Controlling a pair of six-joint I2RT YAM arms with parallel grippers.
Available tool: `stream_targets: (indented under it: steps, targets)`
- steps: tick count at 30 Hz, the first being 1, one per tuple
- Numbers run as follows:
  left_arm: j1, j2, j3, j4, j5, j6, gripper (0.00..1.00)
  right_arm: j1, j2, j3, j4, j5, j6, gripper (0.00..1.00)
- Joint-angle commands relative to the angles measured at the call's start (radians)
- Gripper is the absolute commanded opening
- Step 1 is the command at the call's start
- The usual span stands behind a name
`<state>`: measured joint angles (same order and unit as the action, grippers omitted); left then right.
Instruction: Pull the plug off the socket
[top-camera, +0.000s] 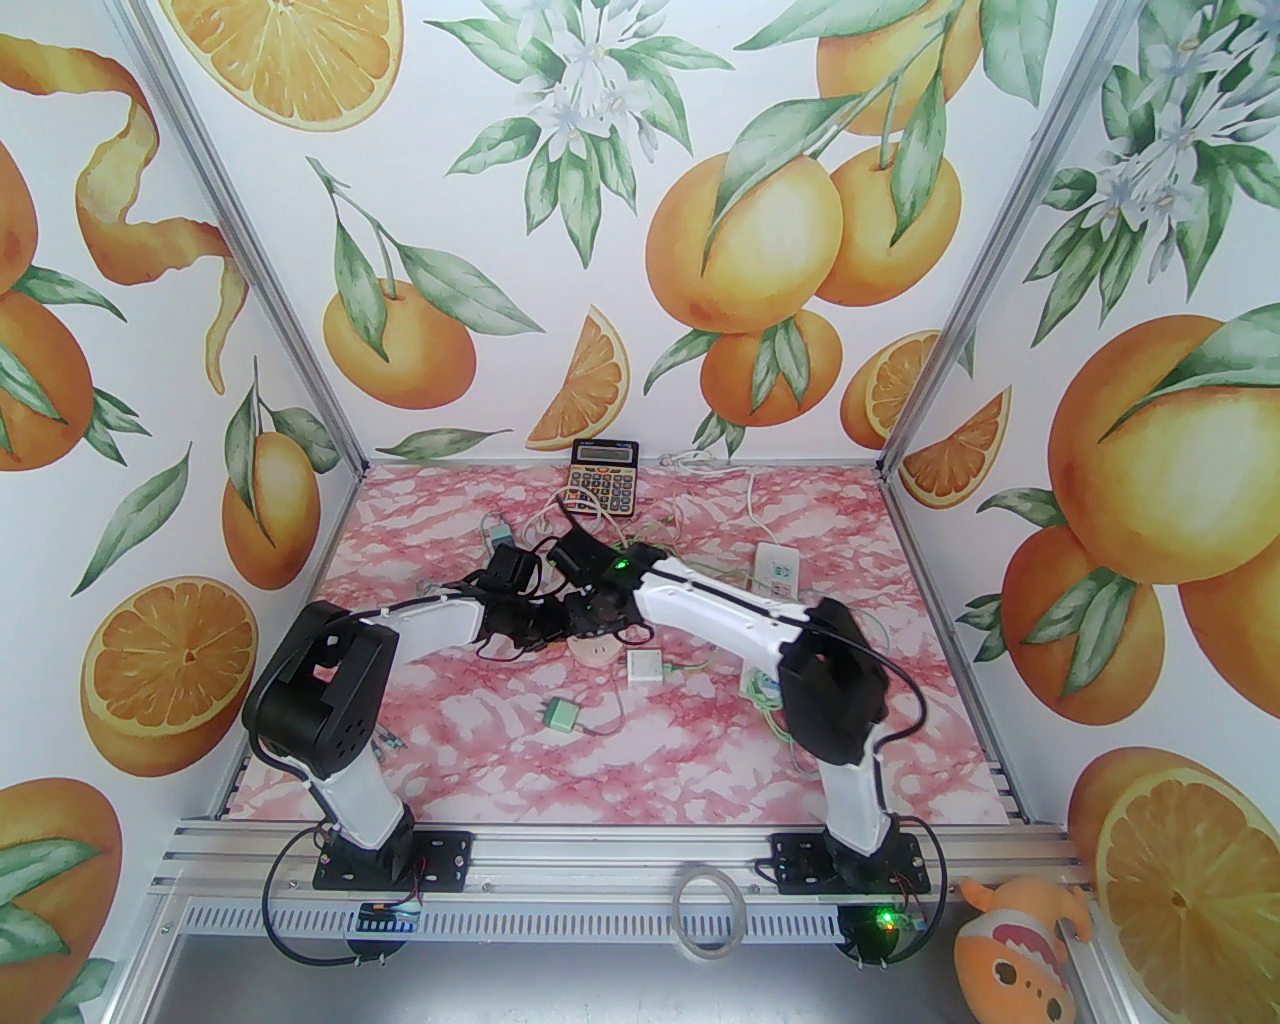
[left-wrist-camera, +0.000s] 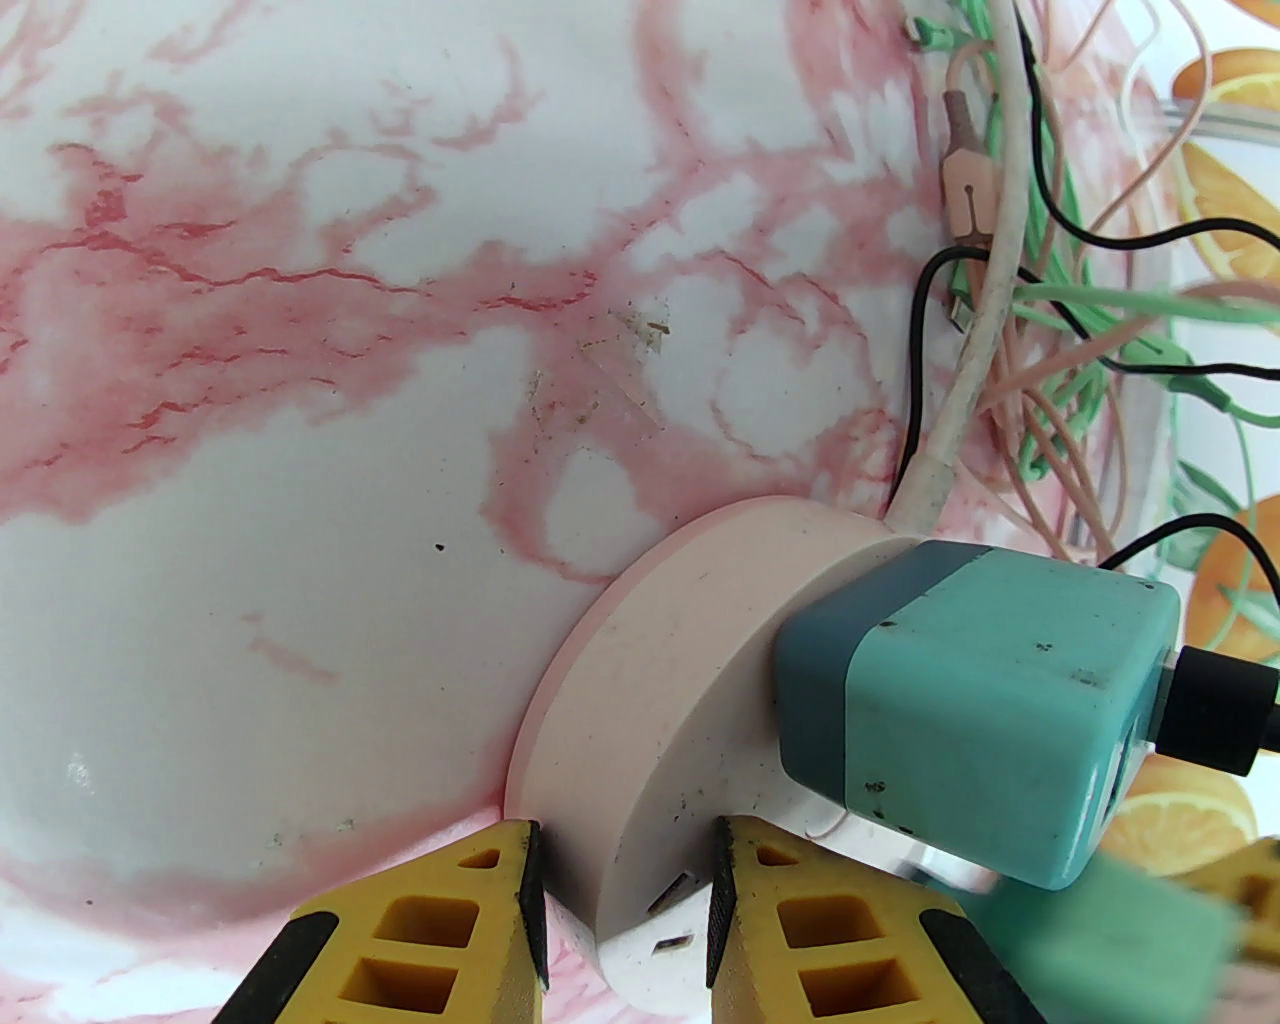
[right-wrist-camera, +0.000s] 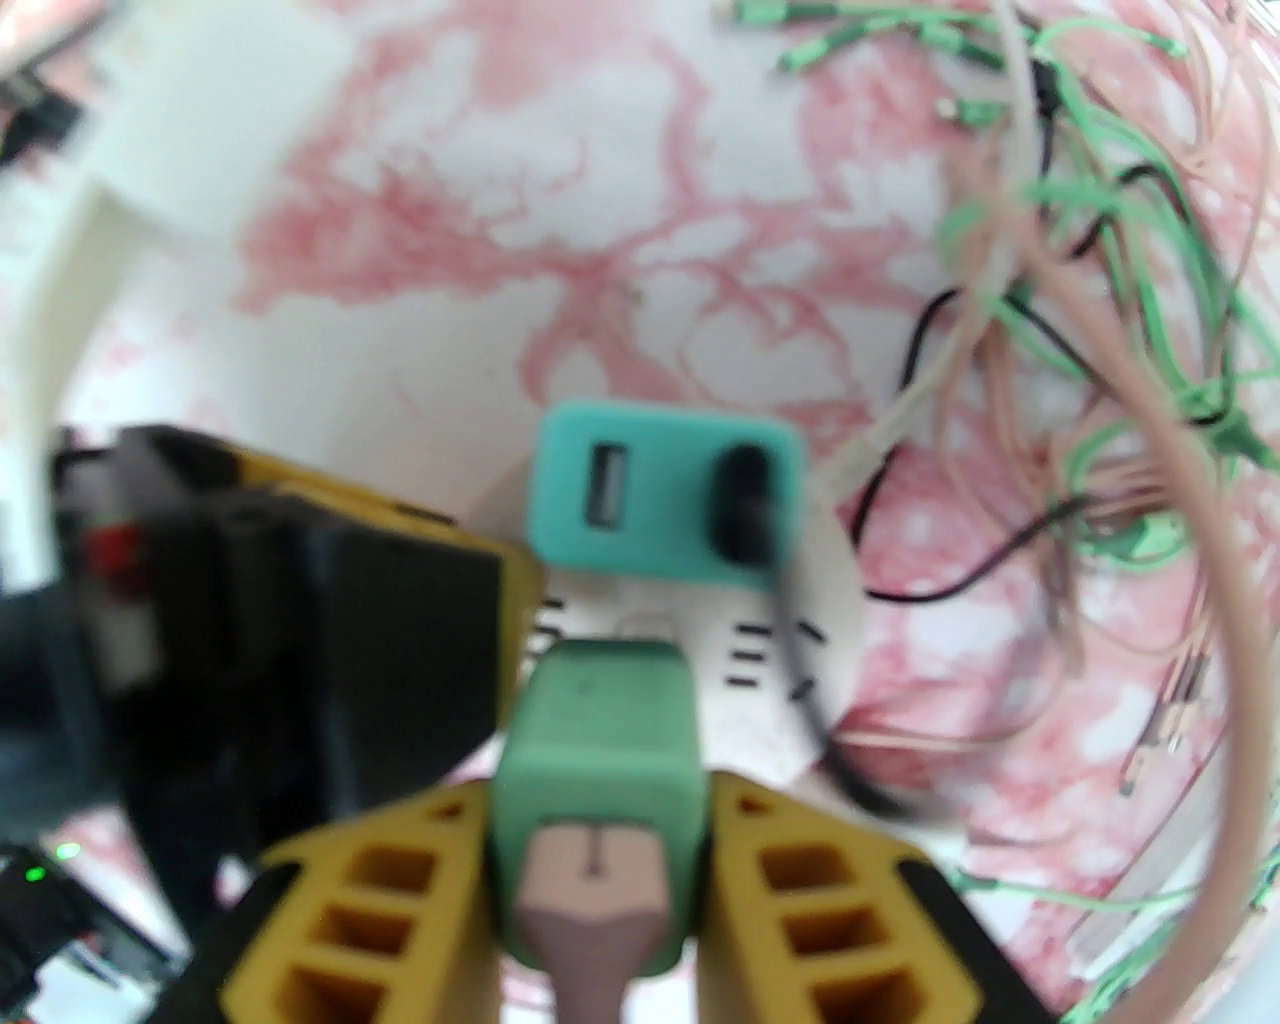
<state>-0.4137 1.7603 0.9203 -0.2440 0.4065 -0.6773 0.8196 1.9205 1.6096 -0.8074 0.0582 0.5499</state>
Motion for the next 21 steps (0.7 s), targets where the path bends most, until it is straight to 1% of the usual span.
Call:
stream_targets:
  steps: [1,9,14,21]
  targets:
    - [-0.015,0.084,-0.062,-0.235,-0.126,0.025,0.29,-0.061,-0.116,-0.043,0.085,-0.078,0.018,0.33]
    - [-0.003,-0.066,0.001,-0.278,-0.127,0.03,0.31,-0.16,-0.216,-0.116,0.163,-0.161,0.039,0.34]
    - [0.001,-0.161,0.069,-0.325,-0.142,0.037,0.35,-0.207,-0.259,-0.158,0.217,-0.214,0.067,0.34]
    - [0.032,-0.195,0.075,-0.364,-0.157,0.063,0.36,-0.249,-0.333,-0.209,0.209,-0.237,0.075,0.34]
